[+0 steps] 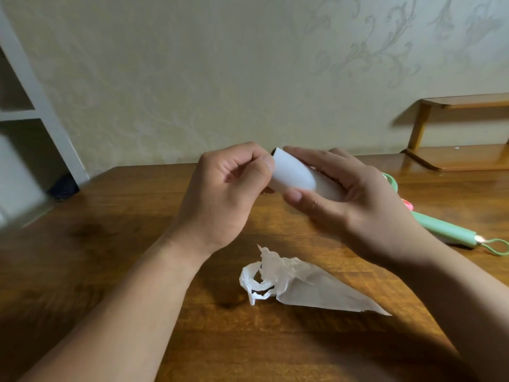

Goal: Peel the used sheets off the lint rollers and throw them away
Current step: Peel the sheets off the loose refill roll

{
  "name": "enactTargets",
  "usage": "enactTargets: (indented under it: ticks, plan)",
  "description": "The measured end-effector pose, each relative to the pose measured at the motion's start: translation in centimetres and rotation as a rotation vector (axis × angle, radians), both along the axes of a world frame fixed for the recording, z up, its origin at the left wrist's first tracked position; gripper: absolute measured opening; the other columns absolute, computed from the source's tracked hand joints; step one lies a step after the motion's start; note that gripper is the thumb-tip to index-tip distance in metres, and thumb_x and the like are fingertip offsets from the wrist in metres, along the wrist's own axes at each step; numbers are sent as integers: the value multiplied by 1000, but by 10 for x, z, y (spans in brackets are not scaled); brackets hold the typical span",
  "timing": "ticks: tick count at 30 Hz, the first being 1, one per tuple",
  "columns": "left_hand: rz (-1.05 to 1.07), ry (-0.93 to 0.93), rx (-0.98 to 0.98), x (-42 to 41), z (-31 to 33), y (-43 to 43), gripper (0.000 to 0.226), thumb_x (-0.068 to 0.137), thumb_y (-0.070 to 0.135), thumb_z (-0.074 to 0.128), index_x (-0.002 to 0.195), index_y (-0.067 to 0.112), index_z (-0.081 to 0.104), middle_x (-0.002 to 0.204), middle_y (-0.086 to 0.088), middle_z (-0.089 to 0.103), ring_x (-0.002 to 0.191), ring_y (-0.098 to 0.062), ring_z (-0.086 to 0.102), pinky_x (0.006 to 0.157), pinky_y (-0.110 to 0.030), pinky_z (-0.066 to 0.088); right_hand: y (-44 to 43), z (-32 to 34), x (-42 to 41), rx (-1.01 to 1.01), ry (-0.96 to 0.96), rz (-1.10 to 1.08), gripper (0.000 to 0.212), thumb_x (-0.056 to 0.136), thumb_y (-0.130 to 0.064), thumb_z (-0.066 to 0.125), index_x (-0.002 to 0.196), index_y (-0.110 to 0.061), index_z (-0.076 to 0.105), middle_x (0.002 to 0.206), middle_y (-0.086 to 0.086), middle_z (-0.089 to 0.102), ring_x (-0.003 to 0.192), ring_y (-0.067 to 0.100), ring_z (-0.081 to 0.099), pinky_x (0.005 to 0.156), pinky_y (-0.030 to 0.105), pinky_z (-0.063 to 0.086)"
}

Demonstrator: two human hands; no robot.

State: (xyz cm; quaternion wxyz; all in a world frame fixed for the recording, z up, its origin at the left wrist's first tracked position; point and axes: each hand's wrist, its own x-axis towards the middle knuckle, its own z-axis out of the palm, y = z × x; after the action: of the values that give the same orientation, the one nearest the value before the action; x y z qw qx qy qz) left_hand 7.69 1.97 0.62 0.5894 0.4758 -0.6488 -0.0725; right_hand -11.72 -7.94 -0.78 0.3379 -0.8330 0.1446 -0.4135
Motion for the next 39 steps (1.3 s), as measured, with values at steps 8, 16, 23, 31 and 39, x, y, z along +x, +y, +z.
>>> enactTargets:
  ticks: [8,16,23,31,39]
  plan:
    - [-74,22,-29,-1,3,3,32,104,22,50,84,9,71,77,-6,62,78,-13,61,69,-23,50,3,3,0,74,-39,61,49,94,-54,79,141,-48,69,115,-2,73,78,0,69,61,11,51]
    - [-4,-91,-32,1,3,4,27,101,27,59,76,23,66,62,13,55,58,-7,47,54,-28,39,0,-1,0,-43,-7,-22,55,94,-56,81,147,-48,66,116,-12,63,99,15,69,71,24,57]
    - [-27,-45,-57,5,3,4,37,101,27,54,89,-1,76,76,-24,63,75,-45,58,62,-53,49,0,0,-1,25,-25,30,54,94,-54,81,145,-49,66,118,-9,66,96,15,70,68,18,55]
    - [-21,-9,-48,1,5,7,42,106,30,58,88,-6,74,76,-34,60,75,-51,55,64,-56,47,-2,-1,-1,43,-24,43,50,95,-54,80,143,-50,67,116,-7,69,90,12,70,67,17,53]
    - [61,-70,-4,4,1,0,26,113,27,57,96,20,75,83,-12,68,79,-33,63,68,-43,56,-4,0,0,153,123,215,63,99,-58,71,158,-41,54,130,-24,75,113,-4,72,86,16,59]
